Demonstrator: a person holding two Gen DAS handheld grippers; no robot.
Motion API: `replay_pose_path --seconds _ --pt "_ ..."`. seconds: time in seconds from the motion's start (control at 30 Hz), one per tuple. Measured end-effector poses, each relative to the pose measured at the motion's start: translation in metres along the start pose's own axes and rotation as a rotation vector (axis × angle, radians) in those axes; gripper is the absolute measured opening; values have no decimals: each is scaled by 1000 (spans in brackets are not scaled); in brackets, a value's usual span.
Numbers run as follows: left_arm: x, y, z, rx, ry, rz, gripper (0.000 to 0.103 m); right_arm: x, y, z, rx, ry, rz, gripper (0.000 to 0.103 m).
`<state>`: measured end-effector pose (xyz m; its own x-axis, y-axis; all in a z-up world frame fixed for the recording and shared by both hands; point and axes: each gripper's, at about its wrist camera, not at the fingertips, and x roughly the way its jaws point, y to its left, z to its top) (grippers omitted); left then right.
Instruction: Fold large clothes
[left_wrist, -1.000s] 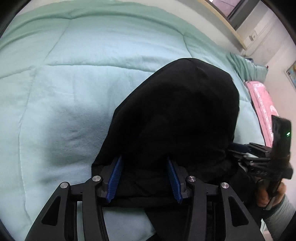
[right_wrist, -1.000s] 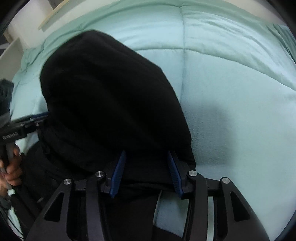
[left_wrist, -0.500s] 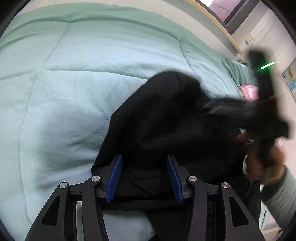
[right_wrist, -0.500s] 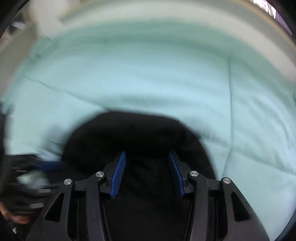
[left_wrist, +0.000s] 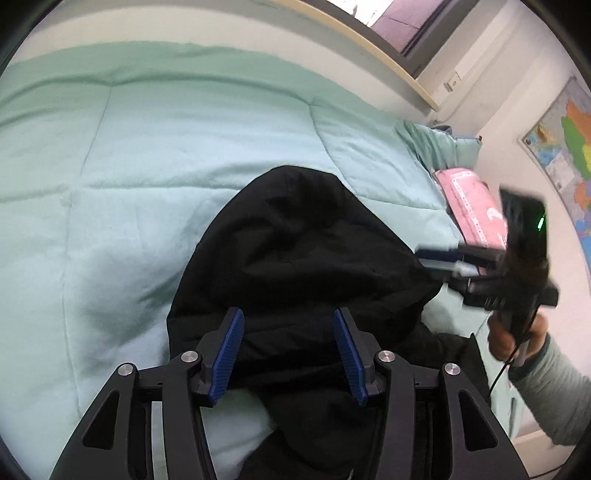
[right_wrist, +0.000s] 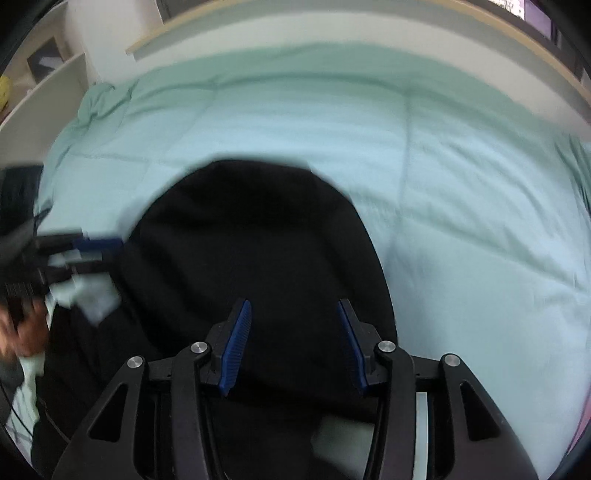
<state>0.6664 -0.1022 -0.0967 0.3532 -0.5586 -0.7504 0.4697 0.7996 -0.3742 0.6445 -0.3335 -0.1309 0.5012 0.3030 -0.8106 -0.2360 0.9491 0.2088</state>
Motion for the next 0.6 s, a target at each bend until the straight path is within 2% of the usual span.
replay_pose_path --seconds 0.07,0.13,0.27,0.37,0.4,0.43,0.47,0.5,0.6 --pt "23 12 -6 -44 60 44 53 28 -13 -17 26 75 -25 50" --pt "49 23 -14 -77 137 58 53 48 -19 -26 60 107 15 50" --pt "41 14 -10 -31 125 82 53 34 -21 -20 66 78 14 51" --pt "7 6 1 33 71 12 53 2 -29 -9 90 1 119 52" --pt "-5 4 8 49 43 -12 54 -5 -34 -4 102 -16 148 55" --pt "-11 3 15 58 23 -16 63 -8 -38 4 110 -26 166 61" --pt "-17 4 28 65 -1 -9 71 -8 -42 14 110 -35 172 63" --pt "-18 8 35 64 -7 -6 82 -7 -44 21 105 -36 169 64" --pt "-6 27 60 35 23 -36 82 7 -50 44 90 -7 188 64"
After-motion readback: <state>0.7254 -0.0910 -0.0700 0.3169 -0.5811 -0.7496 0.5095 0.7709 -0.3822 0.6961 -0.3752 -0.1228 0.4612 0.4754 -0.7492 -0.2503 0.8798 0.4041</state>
